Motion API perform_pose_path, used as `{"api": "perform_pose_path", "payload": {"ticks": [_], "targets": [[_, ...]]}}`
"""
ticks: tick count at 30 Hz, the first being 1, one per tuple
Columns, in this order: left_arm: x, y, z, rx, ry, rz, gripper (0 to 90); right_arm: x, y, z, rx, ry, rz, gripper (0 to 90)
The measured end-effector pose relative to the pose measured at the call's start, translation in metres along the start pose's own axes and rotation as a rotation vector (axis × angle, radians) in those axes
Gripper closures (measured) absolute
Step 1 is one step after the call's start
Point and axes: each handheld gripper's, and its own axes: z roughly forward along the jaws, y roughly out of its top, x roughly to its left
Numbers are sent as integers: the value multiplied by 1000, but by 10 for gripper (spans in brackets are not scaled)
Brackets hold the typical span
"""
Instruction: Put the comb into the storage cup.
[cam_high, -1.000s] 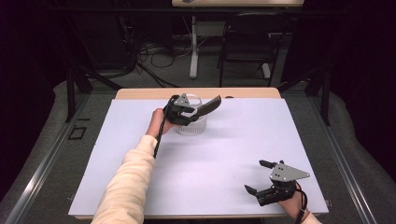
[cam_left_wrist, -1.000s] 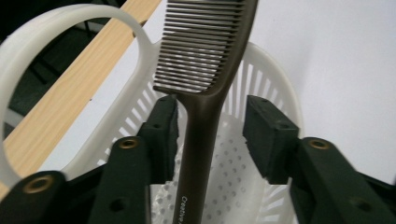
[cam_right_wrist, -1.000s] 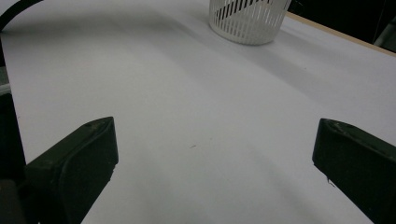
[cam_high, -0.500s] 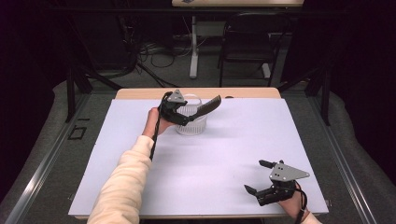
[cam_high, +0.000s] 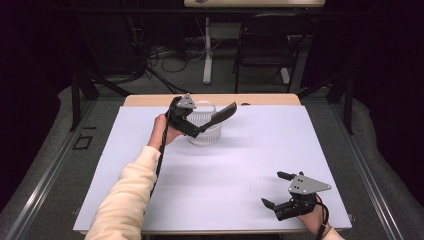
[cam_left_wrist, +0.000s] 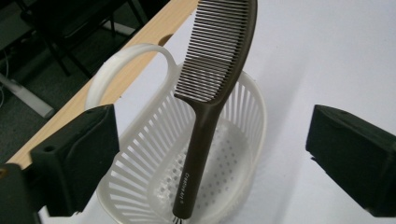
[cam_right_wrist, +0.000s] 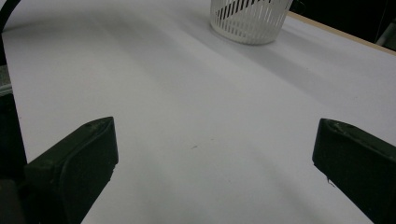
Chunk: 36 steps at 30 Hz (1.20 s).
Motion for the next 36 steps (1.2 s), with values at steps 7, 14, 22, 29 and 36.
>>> {"api": "perform_pose_path", "payload": {"ticks": [7, 14, 22, 29, 36], "targets": [[-6, 1, -11, 41, 5, -4, 0, 1, 1, 0, 3, 0, -2, 0], [-11, -3, -19, 62, 49, -37, 0, 0, 0, 1, 6, 0, 0, 0], [-14, -10, -26, 89, 82, -79, 0, 0, 0, 1, 5, 3, 0, 0], [-17, -15, -35, 85, 115, -108, 0, 0, 0, 1, 5, 2, -1, 0], [-21, -21, -43, 97, 136, -119, 0, 1, 0, 2, 12, -3, -4, 0]]}}
